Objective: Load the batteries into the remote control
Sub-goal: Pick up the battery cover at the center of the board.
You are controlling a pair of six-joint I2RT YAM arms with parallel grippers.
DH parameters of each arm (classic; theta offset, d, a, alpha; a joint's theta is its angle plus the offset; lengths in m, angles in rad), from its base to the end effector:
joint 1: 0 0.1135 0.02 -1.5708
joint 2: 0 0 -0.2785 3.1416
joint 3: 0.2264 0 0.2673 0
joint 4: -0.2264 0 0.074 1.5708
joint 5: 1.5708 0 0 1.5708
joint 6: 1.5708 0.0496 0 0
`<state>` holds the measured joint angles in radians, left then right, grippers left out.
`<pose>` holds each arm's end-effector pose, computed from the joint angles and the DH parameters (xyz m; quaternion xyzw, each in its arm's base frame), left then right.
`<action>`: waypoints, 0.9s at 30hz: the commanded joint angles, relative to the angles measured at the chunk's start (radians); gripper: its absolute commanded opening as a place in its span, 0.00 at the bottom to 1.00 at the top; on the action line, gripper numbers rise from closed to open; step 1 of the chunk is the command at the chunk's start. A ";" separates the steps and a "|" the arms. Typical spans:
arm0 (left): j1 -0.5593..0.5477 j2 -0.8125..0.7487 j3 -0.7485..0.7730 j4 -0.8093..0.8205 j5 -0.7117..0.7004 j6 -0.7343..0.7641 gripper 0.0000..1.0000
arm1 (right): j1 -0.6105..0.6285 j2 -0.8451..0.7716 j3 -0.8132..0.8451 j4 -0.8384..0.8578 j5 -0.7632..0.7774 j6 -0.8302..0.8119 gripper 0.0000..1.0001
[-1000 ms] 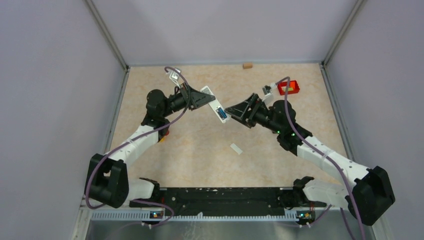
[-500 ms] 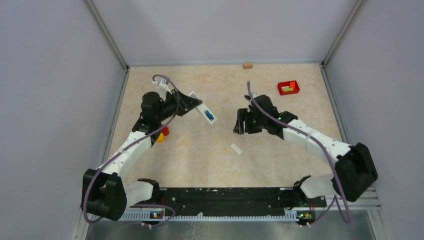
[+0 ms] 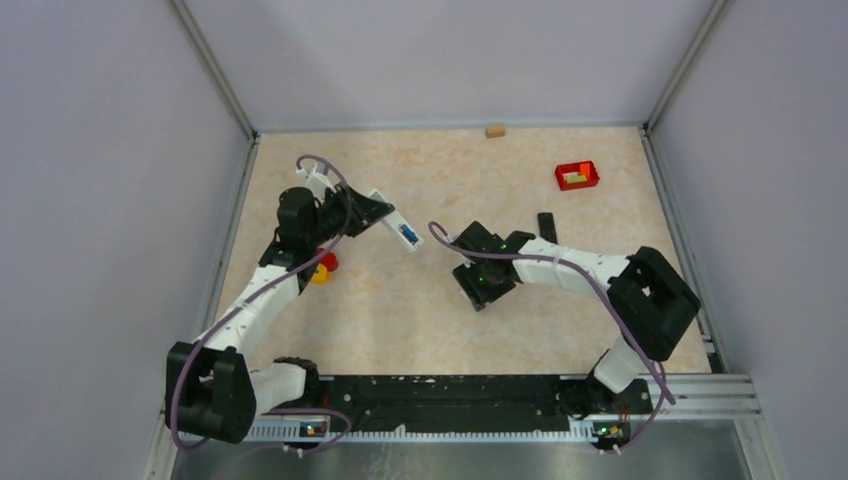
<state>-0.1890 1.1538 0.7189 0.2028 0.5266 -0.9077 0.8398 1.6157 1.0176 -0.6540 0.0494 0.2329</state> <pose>0.2727 -0.0776 0.2859 -0.1151 0.7656 -0.4865 0.4049 0.2156 0.2368 0.1773 -0.2912 0.9431 0.0601 0.1488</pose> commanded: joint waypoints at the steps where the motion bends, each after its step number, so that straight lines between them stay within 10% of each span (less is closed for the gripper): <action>1: 0.015 -0.020 0.002 0.042 0.021 0.011 0.00 | 0.013 0.041 0.058 0.018 0.026 -0.064 0.53; 27: 0.052 -0.047 -0.016 0.011 -0.007 0.021 0.00 | 0.014 0.164 0.097 -0.025 -0.046 -0.113 0.33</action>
<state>-0.1440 1.1297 0.7044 0.1715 0.5220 -0.8909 0.8425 1.7473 1.0824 -0.6609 0.0280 0.1326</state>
